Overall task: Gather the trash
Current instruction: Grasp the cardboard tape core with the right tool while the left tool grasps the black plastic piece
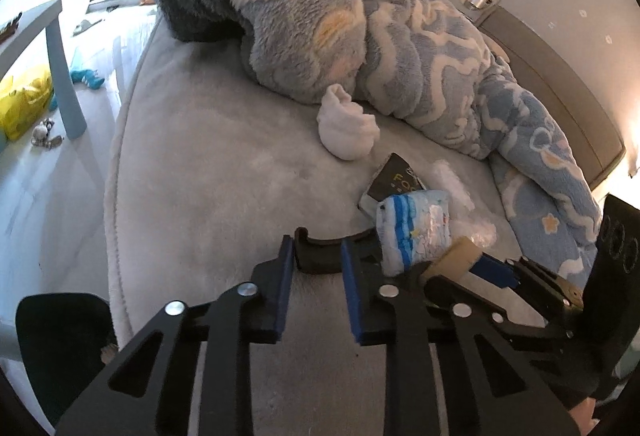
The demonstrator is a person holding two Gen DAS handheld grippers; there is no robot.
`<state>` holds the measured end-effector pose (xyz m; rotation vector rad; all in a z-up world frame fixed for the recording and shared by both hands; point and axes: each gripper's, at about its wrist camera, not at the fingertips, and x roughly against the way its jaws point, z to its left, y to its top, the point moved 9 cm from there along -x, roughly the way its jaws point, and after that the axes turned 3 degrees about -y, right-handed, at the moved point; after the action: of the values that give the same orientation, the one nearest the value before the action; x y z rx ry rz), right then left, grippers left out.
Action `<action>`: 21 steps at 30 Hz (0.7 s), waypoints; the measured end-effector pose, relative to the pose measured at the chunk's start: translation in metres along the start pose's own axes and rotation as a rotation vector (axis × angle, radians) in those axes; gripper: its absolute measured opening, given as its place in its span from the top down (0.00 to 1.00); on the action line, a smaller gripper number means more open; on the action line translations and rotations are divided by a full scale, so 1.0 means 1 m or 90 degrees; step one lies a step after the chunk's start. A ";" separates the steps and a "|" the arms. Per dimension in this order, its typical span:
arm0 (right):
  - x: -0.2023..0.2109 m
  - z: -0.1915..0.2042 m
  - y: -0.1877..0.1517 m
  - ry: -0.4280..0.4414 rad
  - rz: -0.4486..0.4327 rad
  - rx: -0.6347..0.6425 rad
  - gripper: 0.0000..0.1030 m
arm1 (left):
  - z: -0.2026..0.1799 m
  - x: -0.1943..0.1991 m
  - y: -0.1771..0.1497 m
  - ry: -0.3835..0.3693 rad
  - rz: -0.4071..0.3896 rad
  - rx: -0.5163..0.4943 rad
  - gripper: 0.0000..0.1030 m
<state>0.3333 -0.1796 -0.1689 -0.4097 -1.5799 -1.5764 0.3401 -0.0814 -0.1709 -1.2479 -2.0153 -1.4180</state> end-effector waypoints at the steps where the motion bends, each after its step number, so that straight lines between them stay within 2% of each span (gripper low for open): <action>1: 0.000 0.000 0.001 0.000 0.000 0.000 0.51 | 0.002 -0.002 0.000 0.001 0.001 0.007 0.80; 5: 0.003 0.000 0.000 0.001 0.003 0.006 0.51 | 0.007 -0.005 0.001 0.007 0.002 0.029 0.89; 9: 0.006 0.001 -0.001 -0.002 0.003 0.018 0.51 | 0.010 -0.006 0.001 0.007 -0.003 0.046 0.90; 21: 0.019 0.003 -0.004 0.005 0.013 0.012 0.51 | 0.007 0.003 0.001 0.029 -0.024 0.030 0.91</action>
<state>0.3180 -0.1839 -0.1573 -0.4078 -1.5796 -1.5445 0.3406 -0.0737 -0.1706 -1.1531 -2.0399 -1.3941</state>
